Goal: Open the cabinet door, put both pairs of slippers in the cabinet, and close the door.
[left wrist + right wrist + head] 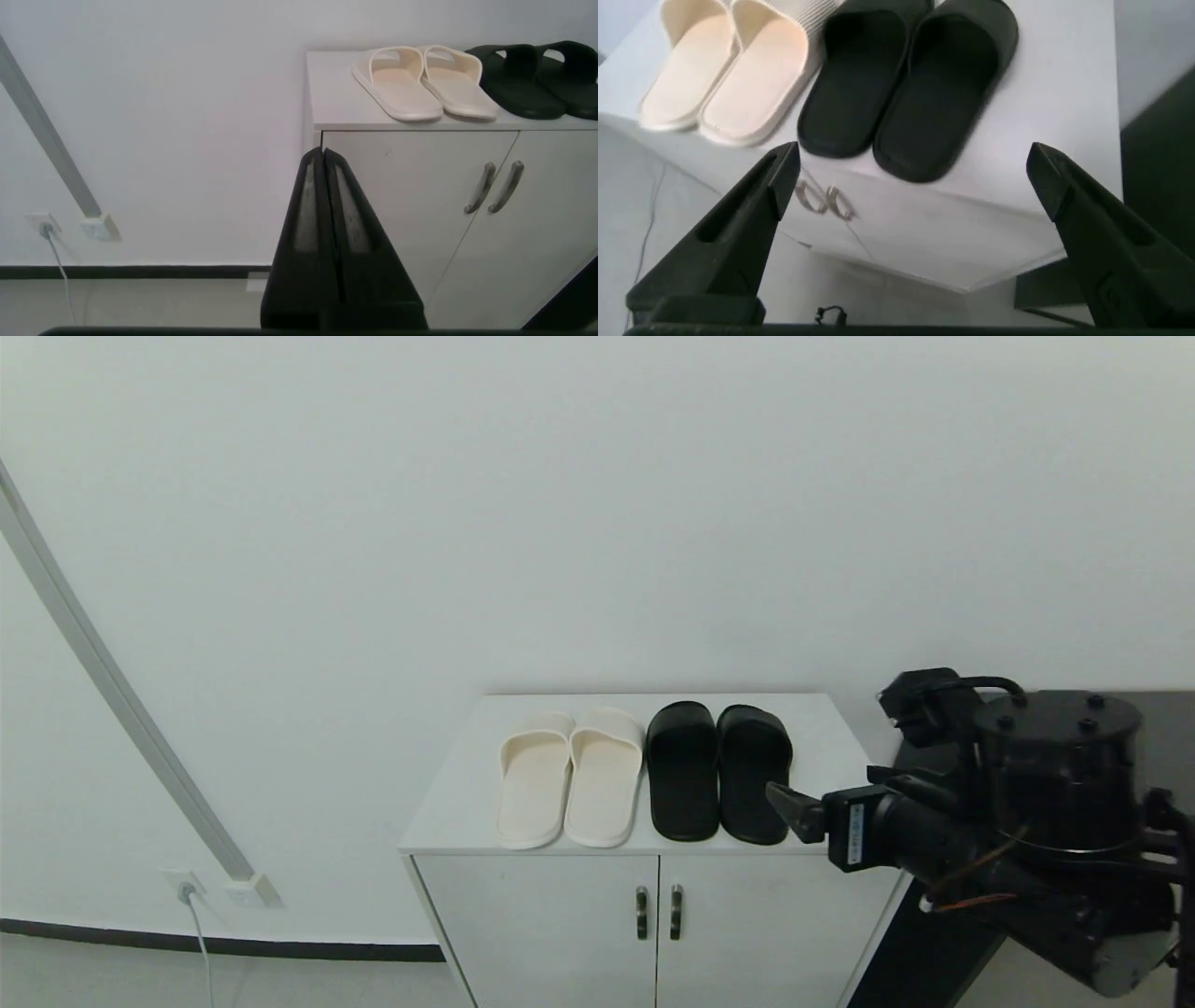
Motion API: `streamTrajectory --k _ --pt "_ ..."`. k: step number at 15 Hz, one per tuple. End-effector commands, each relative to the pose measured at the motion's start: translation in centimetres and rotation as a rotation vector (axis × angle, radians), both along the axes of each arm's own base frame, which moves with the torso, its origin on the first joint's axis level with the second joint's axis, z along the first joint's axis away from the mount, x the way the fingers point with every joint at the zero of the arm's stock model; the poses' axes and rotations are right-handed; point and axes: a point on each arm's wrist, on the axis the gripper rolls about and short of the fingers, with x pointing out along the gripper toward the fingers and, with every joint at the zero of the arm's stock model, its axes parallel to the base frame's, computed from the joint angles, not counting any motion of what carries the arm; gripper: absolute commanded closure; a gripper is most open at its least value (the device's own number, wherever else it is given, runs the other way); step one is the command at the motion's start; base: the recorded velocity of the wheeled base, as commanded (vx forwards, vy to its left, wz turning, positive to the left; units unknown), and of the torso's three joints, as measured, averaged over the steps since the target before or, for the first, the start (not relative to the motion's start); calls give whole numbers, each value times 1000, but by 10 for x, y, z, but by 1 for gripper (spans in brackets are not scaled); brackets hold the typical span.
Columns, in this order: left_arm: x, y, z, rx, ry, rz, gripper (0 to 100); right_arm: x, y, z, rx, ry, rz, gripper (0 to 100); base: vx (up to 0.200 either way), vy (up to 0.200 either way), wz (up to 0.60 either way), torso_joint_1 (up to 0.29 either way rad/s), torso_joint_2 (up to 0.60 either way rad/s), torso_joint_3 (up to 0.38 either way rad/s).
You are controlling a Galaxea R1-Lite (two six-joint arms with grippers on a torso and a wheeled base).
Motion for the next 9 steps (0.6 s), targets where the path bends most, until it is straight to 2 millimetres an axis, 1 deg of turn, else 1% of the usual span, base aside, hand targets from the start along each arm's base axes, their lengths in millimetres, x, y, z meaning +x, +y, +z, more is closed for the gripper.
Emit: streamTrajectory --k 1,4,7,8,9 --pt "0 0 0 0 1 1 100 18 21 -15 -32 33 -9 0 0 0 0 0 0 0" --pt "0 0 0 0 0 1 100 34 36 -24 -34 16 -37 0 0 0 0 0 0 0" --pt "0 0 0 0 0 1 100 49 48 -37 -62 28 -74 0 0 0 0 0 0 0" --pt "0 0 0 0 0 1 100 60 55 -43 -45 31 -92 0 0 0 0 0 0 0" --pt "0 0 0 0 0 1 100 67 59 -46 -42 31 -112 0 0 0 0 0 0 0"
